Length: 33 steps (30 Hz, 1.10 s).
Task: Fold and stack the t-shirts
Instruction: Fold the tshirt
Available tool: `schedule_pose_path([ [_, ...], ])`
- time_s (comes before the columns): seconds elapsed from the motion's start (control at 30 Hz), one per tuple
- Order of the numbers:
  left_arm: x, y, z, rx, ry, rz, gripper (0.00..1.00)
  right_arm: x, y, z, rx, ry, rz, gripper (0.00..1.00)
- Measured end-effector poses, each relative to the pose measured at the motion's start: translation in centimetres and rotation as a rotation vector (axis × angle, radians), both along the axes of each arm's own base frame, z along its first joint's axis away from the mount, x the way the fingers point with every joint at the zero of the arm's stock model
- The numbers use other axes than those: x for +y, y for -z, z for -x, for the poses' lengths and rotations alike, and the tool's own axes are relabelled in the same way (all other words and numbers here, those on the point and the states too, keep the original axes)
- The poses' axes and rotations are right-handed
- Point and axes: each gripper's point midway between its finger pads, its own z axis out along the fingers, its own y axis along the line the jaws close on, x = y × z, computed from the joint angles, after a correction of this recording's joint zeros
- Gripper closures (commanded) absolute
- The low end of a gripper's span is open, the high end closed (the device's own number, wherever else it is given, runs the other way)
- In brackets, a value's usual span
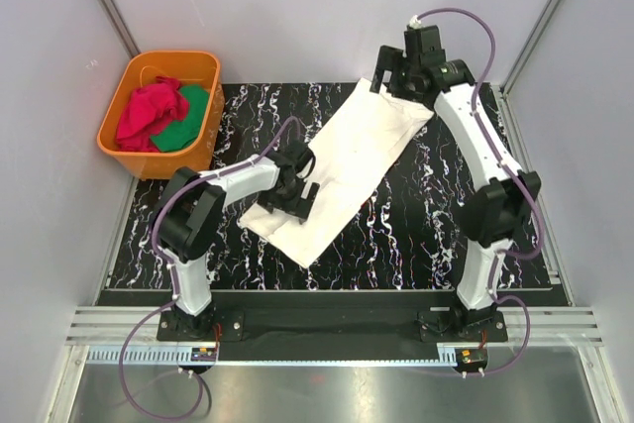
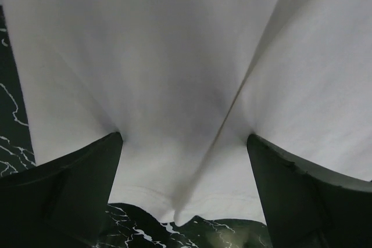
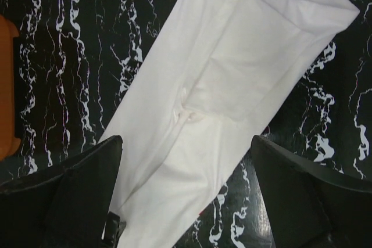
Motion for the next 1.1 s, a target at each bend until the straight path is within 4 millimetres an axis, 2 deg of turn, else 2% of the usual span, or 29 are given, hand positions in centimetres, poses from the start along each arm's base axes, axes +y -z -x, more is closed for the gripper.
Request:
schedule_pose_path([
  [0.07, 0.0, 0.1, 0.0, 0.007, -0.033, 0.021, 0.06, -0.1, 0.0, 2.0, 0.014, -0.009, 0.003, 0.0],
  [0.13, 0.0, 0.2, 0.0, -0.003, -0.055, 0.04, 0.06, -0.2, 1.0, 3.1, 0.045, -0.011, 0.009, 0.0],
  [0.17, 0.0, 0.2, 0.0, -0.012, -0.064, 0.05, 0.09, -0.2, 1.9, 3.5, 0.066, -0.01, 0.013, 0.0],
  [0.27, -0.4, 0.1, 0.3, -0.04, -0.102, 0.109, 0.1, -0.5, 5.4, 4.5, 0.147, 0.0, 0.029, 0.0],
  [0.37, -1.8, -0.3, 1.3, -0.043, -0.126, 0.185, 0.11, -0.5, 7.8, 4.6, 0.203, 0.008, 0.038, 0.0],
  [0.43, -3.6, -0.6, 2.3, -0.035, -0.13, 0.258, 0.11, -0.2, 9.3, 4.0, 0.228, 0.009, 0.044, 0.0],
  [0.53, -7.4, -1.2, 4.8, 0.011, -0.114, 0.378, 0.1, 0.4, 11.8, 2.1, 0.255, 0.008, 0.052, 0.01],
  [0.63, -11.3, -1.7, 7.8, 0.091, -0.086, 0.481, 0.09, 1.5, 14.9, -1.2, 0.262, -0.003, 0.062, 0.0],
  [0.73, -13.7, -2.0, 10.1, 0.166, -0.069, 0.54, 0.09, 2.1, 18.2, -3.5, 0.28, -0.014, 0.089, 0.0],
  [0.83, -14.6, -2.0, 11.0, 0.198, -0.067, 0.55, 0.1, 2.3, 21.2, -5.7, 0.288, -0.024, 0.126, 0.0],
  [0.93, -14.7, -2.0, 11.2, 0.209, -0.069, 0.545, 0.1, 1.8, 23.9, -6.2, 0.313, -0.028, 0.178, 0.0],
  [1.1, -15.2, -2.3, 12.0, 0.23, -0.048, 0.583, 0.1, 2.4, 23.8, -6.9, 0.278, -0.087, 0.21, 0.02],
])
